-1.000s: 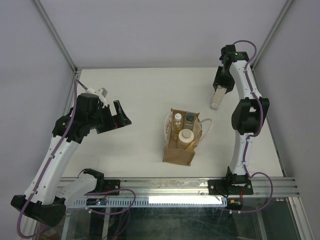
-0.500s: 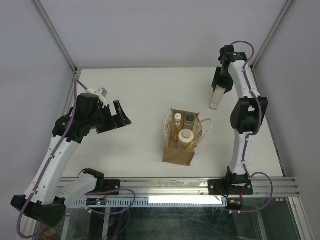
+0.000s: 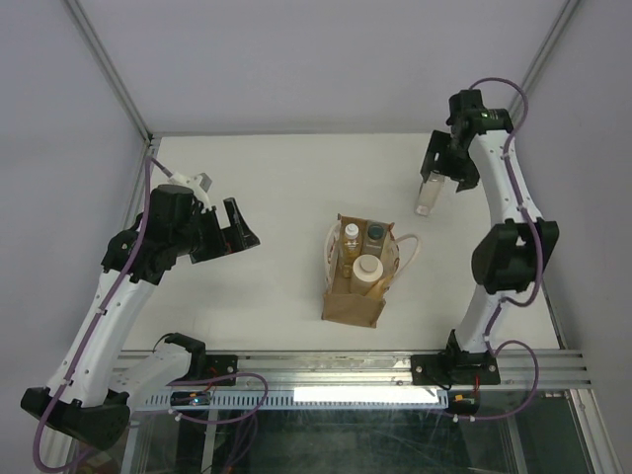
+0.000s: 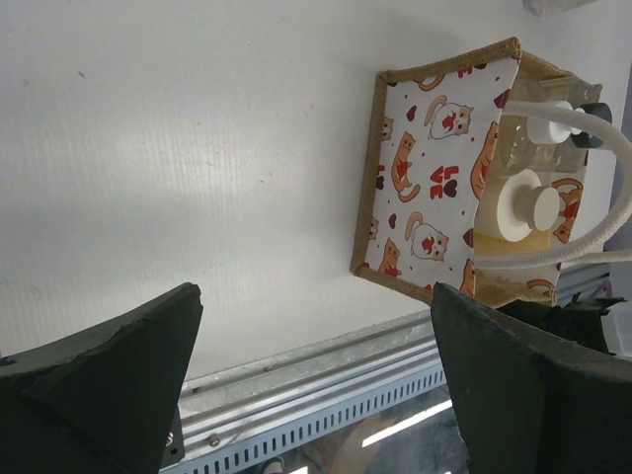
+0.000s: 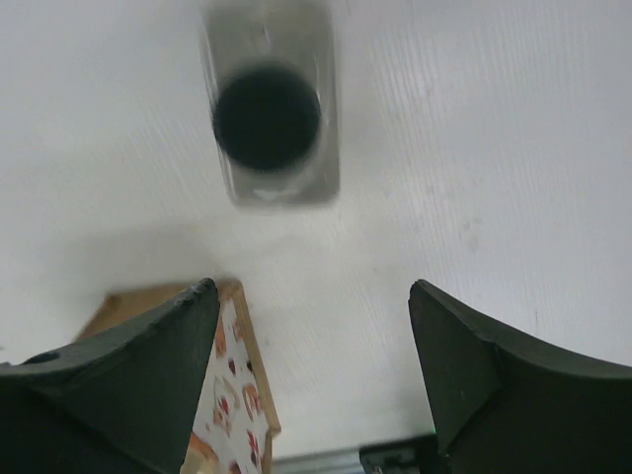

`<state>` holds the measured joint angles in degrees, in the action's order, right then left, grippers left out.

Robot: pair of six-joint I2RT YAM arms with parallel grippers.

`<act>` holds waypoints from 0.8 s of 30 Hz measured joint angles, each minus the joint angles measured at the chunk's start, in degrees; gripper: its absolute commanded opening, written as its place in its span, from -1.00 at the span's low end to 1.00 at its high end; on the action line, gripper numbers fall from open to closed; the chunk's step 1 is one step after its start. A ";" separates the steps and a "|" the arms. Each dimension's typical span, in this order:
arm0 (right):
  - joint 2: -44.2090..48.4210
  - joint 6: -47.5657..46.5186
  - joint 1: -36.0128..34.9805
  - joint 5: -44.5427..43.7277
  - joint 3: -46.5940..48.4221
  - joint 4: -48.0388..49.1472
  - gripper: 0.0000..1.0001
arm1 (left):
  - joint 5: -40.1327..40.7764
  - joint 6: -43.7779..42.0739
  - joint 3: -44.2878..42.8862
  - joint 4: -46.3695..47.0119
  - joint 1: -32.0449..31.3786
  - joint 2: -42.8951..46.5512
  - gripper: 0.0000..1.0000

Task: Take the personal care products out of the canvas bag

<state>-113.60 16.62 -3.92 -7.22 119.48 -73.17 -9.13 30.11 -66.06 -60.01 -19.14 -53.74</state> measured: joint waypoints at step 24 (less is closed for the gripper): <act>48.61 8.22 -17.38 12.72 -31.50 -0.66 0.55 | -6.47 1.99 5.64 6.40 0.00 0.39 0.98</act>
<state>-64.99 24.84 -21.30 5.50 87.99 -73.82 -15.59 32.10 -60.42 -53.60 -19.14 -53.34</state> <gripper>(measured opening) 0.781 0.991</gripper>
